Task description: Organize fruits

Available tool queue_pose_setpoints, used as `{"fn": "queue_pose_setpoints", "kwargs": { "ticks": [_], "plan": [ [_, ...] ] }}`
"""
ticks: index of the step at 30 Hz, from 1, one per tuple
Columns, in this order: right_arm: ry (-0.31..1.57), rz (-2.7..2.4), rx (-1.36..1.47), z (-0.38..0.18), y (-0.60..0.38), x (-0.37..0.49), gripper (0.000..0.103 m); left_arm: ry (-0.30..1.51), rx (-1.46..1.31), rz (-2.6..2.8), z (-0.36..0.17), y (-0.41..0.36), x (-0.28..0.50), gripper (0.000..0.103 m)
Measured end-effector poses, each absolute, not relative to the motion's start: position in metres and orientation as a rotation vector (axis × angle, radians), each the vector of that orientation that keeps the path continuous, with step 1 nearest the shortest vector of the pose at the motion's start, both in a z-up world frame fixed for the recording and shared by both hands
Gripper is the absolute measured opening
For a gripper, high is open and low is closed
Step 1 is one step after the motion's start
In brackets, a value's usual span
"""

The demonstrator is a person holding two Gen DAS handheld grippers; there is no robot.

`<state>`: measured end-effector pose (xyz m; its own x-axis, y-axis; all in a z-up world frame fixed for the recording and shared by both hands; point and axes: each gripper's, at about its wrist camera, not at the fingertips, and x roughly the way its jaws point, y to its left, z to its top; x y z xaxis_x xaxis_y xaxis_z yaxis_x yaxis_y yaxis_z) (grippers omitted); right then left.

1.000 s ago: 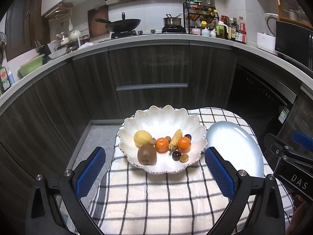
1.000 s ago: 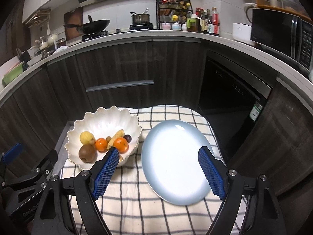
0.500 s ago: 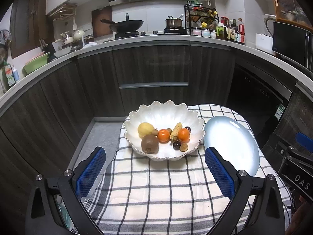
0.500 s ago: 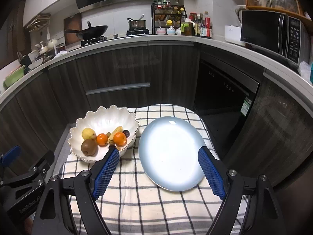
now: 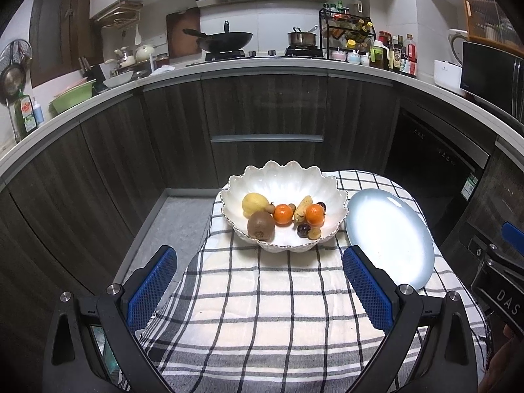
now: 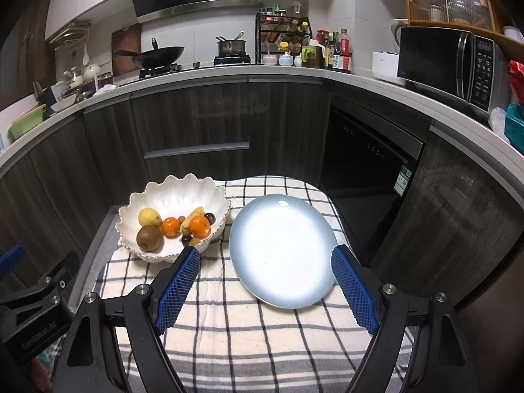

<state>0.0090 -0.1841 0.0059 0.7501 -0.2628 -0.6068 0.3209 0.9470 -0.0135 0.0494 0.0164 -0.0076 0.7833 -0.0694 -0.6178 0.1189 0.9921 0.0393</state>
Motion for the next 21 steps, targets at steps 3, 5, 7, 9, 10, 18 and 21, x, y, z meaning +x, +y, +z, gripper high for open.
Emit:
{"fn": "queue_pose_setpoints", "kwargs": {
  "ticks": [3,5,7,9,10,18,21],
  "plan": [
    [0.646,-0.323,0.094,0.0057,-0.1851,0.0062,0.083,0.664,0.078,-0.101,-0.0074,0.0164,0.0468,0.103],
    [0.643,-0.324,0.095,0.0063,-0.1856,0.0044,0.083,0.662,0.080,-0.099,-0.0074,0.0163,0.0467,0.103],
    [0.644,-0.322,0.095,0.0061,-0.1857,0.0043,0.083,0.662,0.080,-0.101,-0.0071,0.0165,0.0445,0.103],
    [0.641,-0.325,0.095,0.0065,-0.1854,0.0038,0.083,0.662,0.080,-0.100,-0.0073,0.0161,0.0452,0.103],
    [0.641,-0.324,0.097,0.0069,-0.1855,0.0033,0.083,0.660,0.080,-0.099,-0.0073,0.0160,0.0451,0.103],
    [0.636,-0.325,0.091,0.0100,-0.1835,0.0025,0.083,0.653,0.088,-0.098,-0.0019,0.0139,0.0405,0.103],
    [0.636,-0.325,0.091,0.0107,-0.1829,0.0027,0.083,0.653,0.088,-0.098,-0.0008,0.0144,0.0414,0.103]
  ]
}}
